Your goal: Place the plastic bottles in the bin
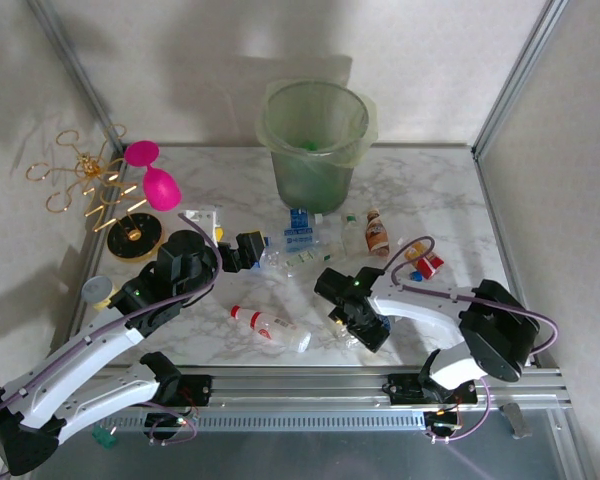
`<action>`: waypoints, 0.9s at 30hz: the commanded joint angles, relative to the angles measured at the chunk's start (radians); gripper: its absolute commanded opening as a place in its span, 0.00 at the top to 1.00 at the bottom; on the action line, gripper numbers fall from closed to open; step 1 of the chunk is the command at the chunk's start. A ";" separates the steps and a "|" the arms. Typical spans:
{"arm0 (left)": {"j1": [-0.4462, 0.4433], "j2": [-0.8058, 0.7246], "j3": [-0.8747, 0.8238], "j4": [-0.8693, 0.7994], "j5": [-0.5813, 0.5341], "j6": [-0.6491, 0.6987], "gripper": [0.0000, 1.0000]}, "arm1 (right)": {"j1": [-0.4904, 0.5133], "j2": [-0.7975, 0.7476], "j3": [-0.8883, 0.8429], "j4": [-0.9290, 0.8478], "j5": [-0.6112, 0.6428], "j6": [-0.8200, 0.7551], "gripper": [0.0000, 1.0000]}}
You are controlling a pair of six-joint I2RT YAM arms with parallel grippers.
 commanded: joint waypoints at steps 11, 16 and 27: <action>-0.007 0.006 -0.004 -0.013 -0.014 0.021 0.02 | -0.031 -0.088 -0.074 -0.008 0.045 0.260 0.18; -0.006 0.011 -0.004 -0.014 -0.018 0.021 0.02 | -0.032 -0.102 -0.087 -0.008 0.039 0.298 0.35; -0.007 0.017 -0.003 -0.015 -0.024 0.024 0.02 | -0.027 -0.178 -0.018 -0.118 0.045 0.315 0.46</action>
